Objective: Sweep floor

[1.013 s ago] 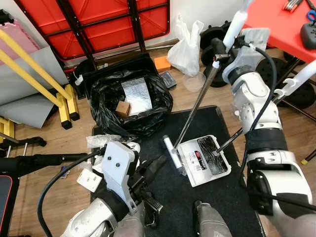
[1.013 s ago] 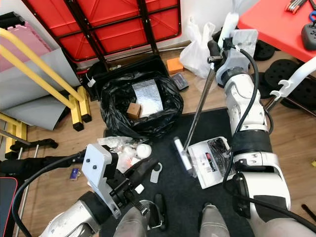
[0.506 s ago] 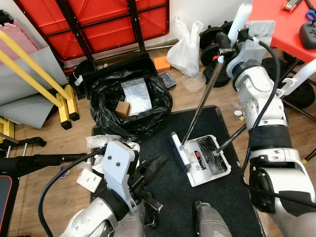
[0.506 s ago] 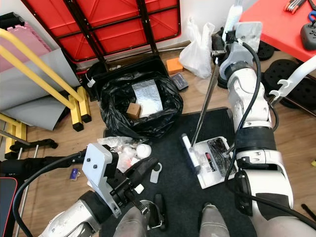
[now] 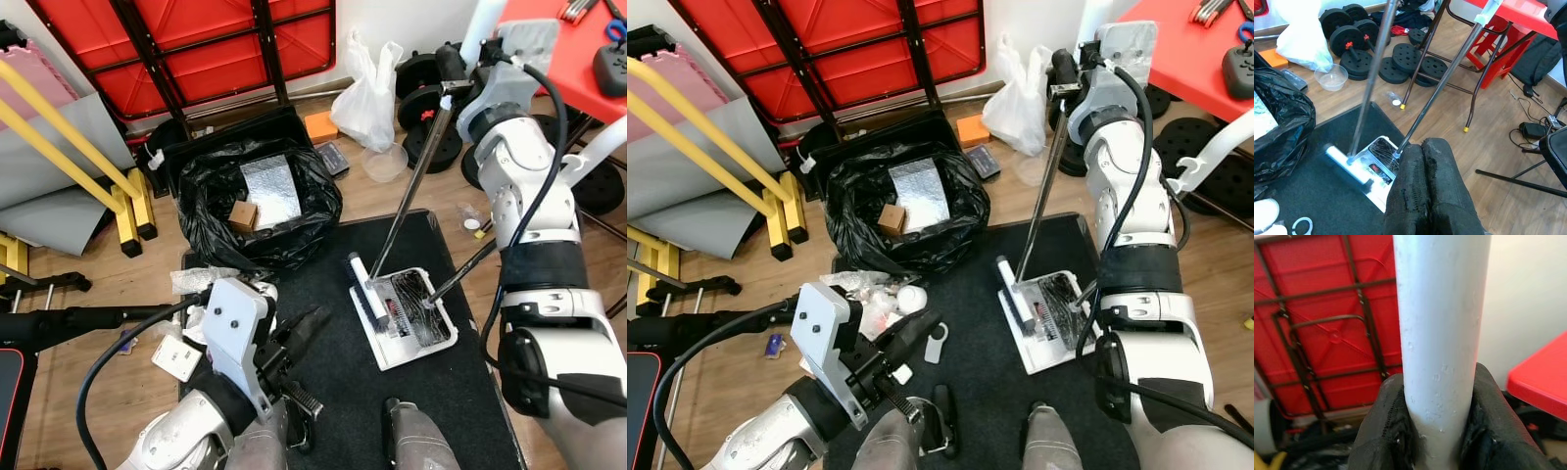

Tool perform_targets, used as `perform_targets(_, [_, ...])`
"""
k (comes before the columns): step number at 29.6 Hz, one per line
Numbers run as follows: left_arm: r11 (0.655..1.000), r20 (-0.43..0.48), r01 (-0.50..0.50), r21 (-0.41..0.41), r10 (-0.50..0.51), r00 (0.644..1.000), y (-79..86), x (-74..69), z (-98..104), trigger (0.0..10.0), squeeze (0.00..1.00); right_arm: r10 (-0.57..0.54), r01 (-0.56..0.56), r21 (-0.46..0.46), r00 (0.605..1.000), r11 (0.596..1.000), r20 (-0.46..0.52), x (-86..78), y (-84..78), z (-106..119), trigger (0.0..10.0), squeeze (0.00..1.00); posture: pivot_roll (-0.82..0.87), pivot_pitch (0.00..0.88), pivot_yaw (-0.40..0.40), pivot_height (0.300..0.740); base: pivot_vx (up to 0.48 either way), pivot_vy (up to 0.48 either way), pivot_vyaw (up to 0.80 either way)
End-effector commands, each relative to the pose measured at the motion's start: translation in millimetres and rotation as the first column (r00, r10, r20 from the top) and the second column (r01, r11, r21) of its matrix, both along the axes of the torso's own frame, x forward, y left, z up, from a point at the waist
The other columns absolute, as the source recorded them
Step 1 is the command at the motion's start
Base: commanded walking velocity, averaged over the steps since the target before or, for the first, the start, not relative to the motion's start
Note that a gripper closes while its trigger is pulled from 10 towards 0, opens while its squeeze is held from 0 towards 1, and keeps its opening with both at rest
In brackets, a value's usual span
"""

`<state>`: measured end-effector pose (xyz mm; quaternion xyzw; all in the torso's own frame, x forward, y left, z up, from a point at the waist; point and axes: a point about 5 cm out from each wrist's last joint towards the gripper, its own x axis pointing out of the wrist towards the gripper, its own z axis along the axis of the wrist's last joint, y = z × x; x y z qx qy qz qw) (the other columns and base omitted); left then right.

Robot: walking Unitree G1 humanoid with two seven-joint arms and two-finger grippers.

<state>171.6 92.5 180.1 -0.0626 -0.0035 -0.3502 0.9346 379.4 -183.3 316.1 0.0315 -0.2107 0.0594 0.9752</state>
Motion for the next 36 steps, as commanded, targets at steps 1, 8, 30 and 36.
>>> perform_targets(1, [0.997,-0.019,0.080,0.001,-0.080,0.997,-2.2,-4.4,-5,10.0,0.00,0.073,-0.077,0.045,0.995,0.996,0.072,-5.3,10.5,18,10.0,0.00,0.03,0.328,0.066,0.740,0.000,0.000,0.00])
perform_targets(8, [0.997,-0.020,0.079,0.000,-0.079,0.997,-1.8,-1.8,-6,10.0,0.00,0.192,-0.194,0.051,0.981,0.980,0.038,-8.3,24.0,15,10.0,0.00,0.03,0.311,0.062,0.740,0.000,0.000,0.00])
perform_targets(30, [0.943,0.090,-0.328,0.052,0.322,0.942,47.2,51.0,-9,10.0,0.00,0.583,-0.586,-0.260,0.807,0.767,-0.099,-51.6,44.1,-14,10.0,0.00,-0.03,0.101,0.046,0.740,0.000,0.000,0.65])
perform_targets(36, [0.919,0.102,-0.393,0.043,0.387,0.916,57.7,56.1,-8,10.0,0.00,0.644,-0.651,-0.234,0.756,0.722,-0.118,-61.8,49.9,-24,10.0,0.00,-0.03,0.080,0.045,0.740,0.000,0.000,0.80])
